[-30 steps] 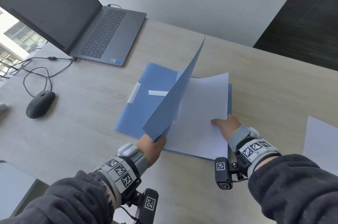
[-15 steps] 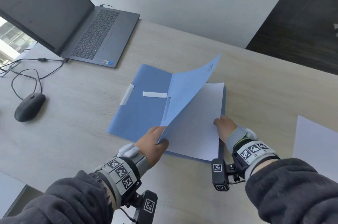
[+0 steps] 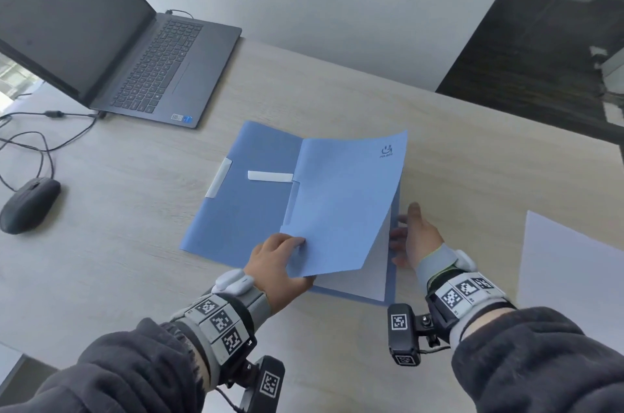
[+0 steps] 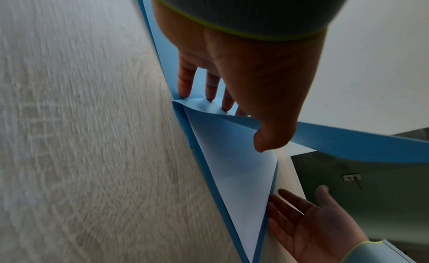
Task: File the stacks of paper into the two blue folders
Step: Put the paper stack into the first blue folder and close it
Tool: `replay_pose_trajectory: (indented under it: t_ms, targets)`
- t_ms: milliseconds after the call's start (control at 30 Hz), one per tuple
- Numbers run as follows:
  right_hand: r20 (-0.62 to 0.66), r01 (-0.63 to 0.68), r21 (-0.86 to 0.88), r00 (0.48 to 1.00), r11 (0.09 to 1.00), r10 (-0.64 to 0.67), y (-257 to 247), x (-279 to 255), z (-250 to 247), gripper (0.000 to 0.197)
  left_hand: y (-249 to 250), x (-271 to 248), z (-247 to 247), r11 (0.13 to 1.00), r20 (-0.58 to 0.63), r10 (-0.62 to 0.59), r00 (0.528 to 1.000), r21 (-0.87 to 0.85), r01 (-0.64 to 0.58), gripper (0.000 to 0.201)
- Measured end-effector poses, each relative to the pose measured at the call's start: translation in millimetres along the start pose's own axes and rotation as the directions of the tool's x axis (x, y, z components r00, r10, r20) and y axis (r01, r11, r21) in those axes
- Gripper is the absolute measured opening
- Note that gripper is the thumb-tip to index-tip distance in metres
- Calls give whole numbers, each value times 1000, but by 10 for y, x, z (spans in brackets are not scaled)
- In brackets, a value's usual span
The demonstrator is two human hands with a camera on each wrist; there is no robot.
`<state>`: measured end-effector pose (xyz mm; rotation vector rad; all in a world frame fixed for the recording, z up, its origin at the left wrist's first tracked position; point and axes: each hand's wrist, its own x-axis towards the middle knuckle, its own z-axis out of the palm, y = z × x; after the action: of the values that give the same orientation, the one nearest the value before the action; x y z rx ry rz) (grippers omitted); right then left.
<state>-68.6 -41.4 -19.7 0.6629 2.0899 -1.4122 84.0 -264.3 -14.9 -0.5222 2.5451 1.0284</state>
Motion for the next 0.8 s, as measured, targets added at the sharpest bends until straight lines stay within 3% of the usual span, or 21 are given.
replay_pose_trajectory:
  t_ms: [100, 267, 433, 500, 600, 766, 800]
  targets:
    - [35, -16, 105, 999, 994, 13, 12, -27, -67, 75, 18, 1, 32, 997, 19, 0, 1000, 82, -1, 78]
    - [97, 31, 14, 995, 999, -32, -14, -138, -109, 54, 52, 3, 75, 973, 101, -71, 992, 226, 46, 92]
    - [86, 145, -111, 987, 983, -136, 183, 80, -132, 29, 151, 162, 46, 980, -69, -185, 980, -83, 180, 85]
    - [112, 167, -121, 982, 978, -154, 206, 49, -141, 35, 202, 251, -29, 929, -100, -287, 953, -272, 251, 76]
    - [144, 168, -124, 978, 978, -149, 260, 21, -154, 37, 193, 358, -124, 821, 18, -419, 908, -420, 387, 51]
    - [179, 177, -135, 972, 975, -151, 331, -63, -251, 32, 235, 381, -108, 769, 79, -393, 916, -518, 375, 9]
    - [180, 179, -136, 972, 974, -153, 357, -70, -275, 35, 237, 387, -81, 748, 98, -396, 913, -542, 382, 9]
